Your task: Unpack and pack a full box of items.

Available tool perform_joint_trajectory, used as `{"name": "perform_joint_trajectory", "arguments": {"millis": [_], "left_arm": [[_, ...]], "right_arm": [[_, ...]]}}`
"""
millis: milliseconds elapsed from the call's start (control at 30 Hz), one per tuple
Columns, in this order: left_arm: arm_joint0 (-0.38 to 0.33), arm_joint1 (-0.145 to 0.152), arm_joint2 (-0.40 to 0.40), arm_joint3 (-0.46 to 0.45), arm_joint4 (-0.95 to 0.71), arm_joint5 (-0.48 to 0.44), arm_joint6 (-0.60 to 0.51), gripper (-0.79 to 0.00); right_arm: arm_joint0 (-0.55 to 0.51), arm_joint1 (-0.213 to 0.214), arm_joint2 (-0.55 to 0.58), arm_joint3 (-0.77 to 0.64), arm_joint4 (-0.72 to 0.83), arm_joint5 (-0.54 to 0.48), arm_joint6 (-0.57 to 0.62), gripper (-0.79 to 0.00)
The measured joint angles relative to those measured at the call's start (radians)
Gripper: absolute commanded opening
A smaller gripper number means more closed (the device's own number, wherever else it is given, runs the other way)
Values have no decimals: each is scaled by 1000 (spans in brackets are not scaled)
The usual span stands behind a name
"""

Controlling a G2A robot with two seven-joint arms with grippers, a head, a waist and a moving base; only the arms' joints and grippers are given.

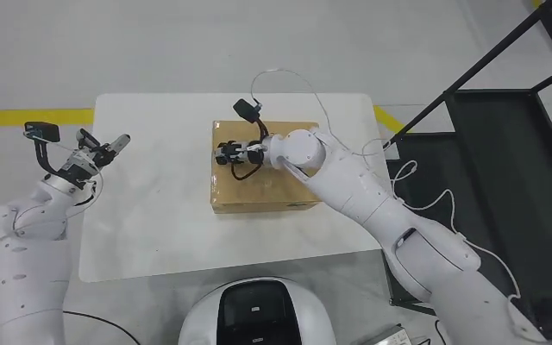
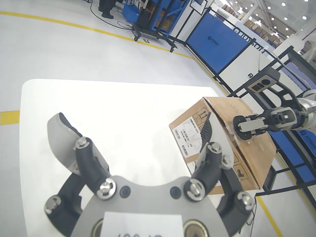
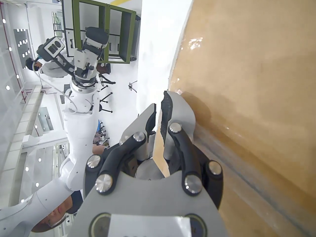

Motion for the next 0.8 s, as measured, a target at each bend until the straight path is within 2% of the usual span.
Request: {"name": "perform_joint_trajectory", "arguments": {"millis": [133,300,800], "left_arm": [[-2,3,10,-1,-4,3,4,0],[6,9,11,-23,1,6,24,0],[26,19,42,-59,22,4,79,0]], "right_arm": [[6,-10,5,42,6,-12,13,-785],[-10,5,45,33,-16,-5,39,-785],[-180,121,281,-210,-170,138,88,-785]]}}
